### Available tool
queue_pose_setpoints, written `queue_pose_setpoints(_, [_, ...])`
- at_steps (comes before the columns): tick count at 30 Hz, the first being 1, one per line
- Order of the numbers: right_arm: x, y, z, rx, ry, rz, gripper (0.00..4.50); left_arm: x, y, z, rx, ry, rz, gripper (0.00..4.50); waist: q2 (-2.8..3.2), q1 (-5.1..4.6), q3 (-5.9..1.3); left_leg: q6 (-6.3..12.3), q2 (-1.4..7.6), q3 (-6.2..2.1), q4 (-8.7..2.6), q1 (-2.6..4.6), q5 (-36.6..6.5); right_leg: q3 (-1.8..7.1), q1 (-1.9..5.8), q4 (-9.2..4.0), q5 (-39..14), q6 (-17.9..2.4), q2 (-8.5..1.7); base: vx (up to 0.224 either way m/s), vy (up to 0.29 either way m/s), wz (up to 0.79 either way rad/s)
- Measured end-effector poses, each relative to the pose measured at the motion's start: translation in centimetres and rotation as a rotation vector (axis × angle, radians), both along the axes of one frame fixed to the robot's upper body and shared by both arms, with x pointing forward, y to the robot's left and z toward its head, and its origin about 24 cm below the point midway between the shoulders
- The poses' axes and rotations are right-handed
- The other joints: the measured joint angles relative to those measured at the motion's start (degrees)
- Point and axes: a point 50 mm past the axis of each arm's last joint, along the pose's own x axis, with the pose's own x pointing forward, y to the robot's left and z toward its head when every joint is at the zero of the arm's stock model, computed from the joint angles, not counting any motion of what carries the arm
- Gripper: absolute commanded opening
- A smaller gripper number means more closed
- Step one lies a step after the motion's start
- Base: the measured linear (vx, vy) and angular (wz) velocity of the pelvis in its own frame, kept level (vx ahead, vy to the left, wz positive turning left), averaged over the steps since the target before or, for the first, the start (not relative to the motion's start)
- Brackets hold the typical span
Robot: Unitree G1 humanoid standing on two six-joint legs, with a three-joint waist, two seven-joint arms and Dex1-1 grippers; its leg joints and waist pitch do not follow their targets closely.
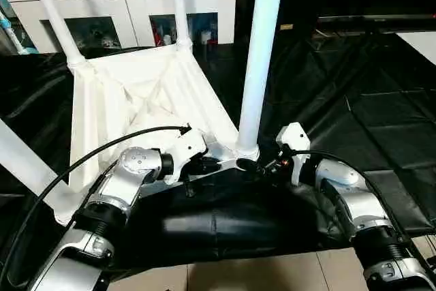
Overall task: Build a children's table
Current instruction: Rotate leg to tighten
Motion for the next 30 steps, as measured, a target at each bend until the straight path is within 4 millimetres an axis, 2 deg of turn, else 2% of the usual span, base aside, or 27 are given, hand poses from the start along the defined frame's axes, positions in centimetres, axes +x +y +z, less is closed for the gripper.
queue_pose_setpoints(30, [0.0, 0.0, 0.0, 0.0, 0.0, 0.0, 3.86, 0.0, 0.0, 0.0, 0.001, 0.0, 0.0, 0.0, 0.0, 0.0, 0.0, 0.0, 0.01, -0.01, 0.05, -0.01, 0.0, -0.01, 0.0, 0.03, 0.0, 0.0, 0.0, 0.0, 0.0, 0.0])
